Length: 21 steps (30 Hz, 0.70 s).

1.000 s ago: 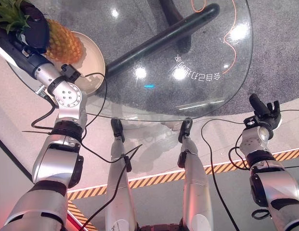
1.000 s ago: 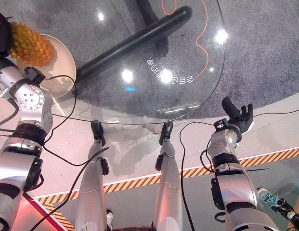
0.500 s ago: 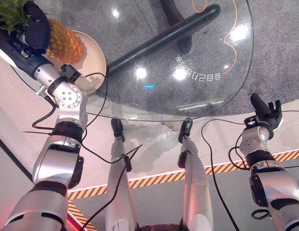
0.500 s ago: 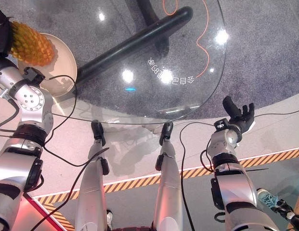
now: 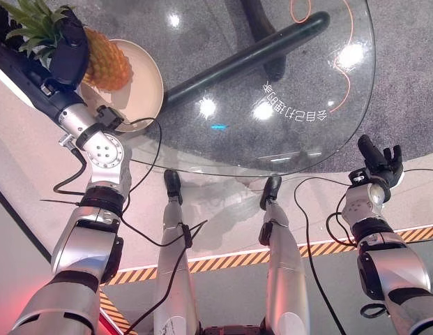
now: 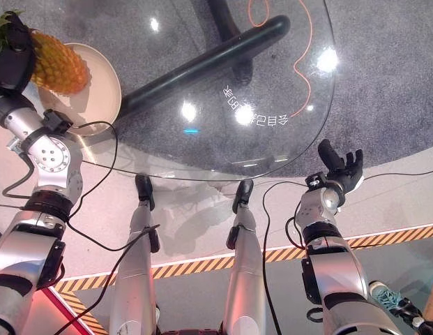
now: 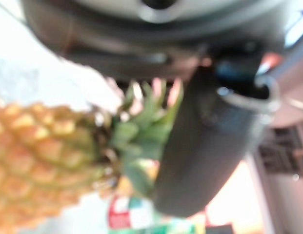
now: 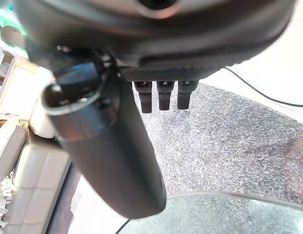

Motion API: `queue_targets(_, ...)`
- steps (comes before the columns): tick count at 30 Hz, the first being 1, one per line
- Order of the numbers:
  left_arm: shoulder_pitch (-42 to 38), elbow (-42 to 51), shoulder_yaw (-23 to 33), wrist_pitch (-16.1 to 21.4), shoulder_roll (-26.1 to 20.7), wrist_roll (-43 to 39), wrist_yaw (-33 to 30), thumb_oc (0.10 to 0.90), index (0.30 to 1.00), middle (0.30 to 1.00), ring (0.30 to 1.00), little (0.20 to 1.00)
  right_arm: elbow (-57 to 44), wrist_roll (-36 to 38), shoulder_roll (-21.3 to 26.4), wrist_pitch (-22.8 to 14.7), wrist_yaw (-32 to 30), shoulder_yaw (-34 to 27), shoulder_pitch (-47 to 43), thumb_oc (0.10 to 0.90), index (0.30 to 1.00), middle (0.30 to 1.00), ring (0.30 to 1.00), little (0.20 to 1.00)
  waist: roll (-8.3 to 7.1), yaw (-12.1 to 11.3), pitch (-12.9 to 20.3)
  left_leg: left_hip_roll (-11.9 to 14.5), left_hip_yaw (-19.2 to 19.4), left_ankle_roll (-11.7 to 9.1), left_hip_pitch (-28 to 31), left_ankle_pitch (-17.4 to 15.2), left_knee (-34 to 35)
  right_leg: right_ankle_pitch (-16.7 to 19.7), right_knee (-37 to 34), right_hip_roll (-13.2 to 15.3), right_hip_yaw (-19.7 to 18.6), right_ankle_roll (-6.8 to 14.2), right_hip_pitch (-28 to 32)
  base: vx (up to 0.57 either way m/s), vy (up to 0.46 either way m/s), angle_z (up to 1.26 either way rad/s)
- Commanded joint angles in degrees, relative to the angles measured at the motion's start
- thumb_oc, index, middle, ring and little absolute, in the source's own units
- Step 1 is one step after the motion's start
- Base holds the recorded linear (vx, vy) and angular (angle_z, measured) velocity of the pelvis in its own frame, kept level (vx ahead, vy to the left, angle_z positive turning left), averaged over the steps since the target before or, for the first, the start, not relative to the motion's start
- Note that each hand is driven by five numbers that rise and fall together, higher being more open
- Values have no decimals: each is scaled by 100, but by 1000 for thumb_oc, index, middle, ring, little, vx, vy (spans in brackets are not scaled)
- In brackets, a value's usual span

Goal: Pick up the fruit to the plate

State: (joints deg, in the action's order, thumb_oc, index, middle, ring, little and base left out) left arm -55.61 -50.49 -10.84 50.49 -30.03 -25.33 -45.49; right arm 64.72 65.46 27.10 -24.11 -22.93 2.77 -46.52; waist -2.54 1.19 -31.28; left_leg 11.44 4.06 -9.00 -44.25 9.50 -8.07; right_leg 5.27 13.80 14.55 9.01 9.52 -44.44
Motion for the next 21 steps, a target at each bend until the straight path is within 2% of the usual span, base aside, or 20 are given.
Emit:
queue_targets(1,-299,370,189,604,-218,189,23,800,900,900,900,900,-38,94,251,-544,-210,-258,176,800,900,900,900,900,-178,-123,148,-311,-147,193,-234,-631,-699,7,-102,-198,311,-56,53,-30,-3,1)
queue_targets(12,-119,360,239,569,-151,-10,255,800,900,900,900,900,22,81,251,-543,-185,-270,167,800,900,900,900,900,-209,-157,148,-342,-213,202,-186,-692,-719,-6,-118,-229,288,-35,112,0,0,0)
queue_targets(21,180,570,234,621,-68,-130,580,800,900,900,900,900,19,133,258,-600,-136,-323,280,800,900,900,900,900,-160,-239,148,-313,-187,197,-177,-701,-703,-63,-46,-172,415,-26,132,0,0,0)
